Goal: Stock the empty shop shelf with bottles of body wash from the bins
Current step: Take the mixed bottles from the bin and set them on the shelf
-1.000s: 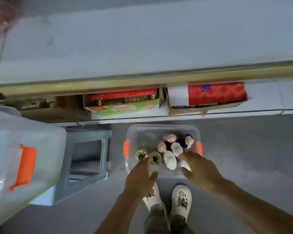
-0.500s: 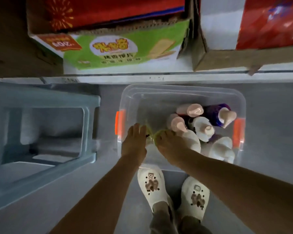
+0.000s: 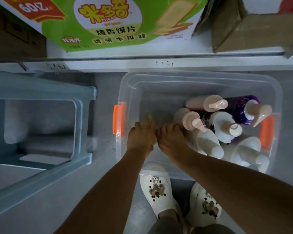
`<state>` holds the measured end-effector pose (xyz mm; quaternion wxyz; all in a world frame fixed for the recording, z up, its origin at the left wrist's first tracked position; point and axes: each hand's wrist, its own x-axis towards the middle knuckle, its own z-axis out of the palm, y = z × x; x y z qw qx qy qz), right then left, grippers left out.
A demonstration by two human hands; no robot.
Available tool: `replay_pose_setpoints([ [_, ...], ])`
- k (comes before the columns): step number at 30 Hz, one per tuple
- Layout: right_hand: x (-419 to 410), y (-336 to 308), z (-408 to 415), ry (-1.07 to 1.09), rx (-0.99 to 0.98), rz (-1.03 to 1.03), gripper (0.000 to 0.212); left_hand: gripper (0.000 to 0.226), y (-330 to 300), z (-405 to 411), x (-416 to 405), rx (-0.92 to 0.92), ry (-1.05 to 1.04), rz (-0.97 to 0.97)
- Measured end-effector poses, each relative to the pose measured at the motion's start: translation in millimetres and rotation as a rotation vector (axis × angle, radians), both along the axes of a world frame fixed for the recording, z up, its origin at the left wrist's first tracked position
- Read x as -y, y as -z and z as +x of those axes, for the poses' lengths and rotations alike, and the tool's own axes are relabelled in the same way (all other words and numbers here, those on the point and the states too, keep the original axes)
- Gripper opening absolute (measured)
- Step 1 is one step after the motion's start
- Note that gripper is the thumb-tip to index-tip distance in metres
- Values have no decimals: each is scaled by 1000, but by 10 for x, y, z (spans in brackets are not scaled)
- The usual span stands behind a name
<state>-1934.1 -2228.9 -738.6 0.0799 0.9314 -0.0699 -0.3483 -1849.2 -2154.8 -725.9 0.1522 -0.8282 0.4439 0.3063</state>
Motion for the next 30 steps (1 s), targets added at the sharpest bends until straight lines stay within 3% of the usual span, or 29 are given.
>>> replay_pose_setpoints([
  [8, 196, -707, 92, -16, -10, 189, 27, 80, -557, 48, 31, -96, -126, -22],
  [13, 311, -1388, 96, 26, 33, 162, 42, 83, -1217, 70, 48, -116, -176, -59],
  [16, 461, -1828, 52, 62, 58, 248, 67, 87, -1695, 113, 69, -136, -267, -114],
  [23, 970, -3271, -39, 262, 104, 470, 75, 86, -3056, 189, 108, -209, -462, -260],
  [30, 1270, -4989, -223, 459, 234, 616, 96, 82, -4654, 154, 92, -309, -473, -454],
])
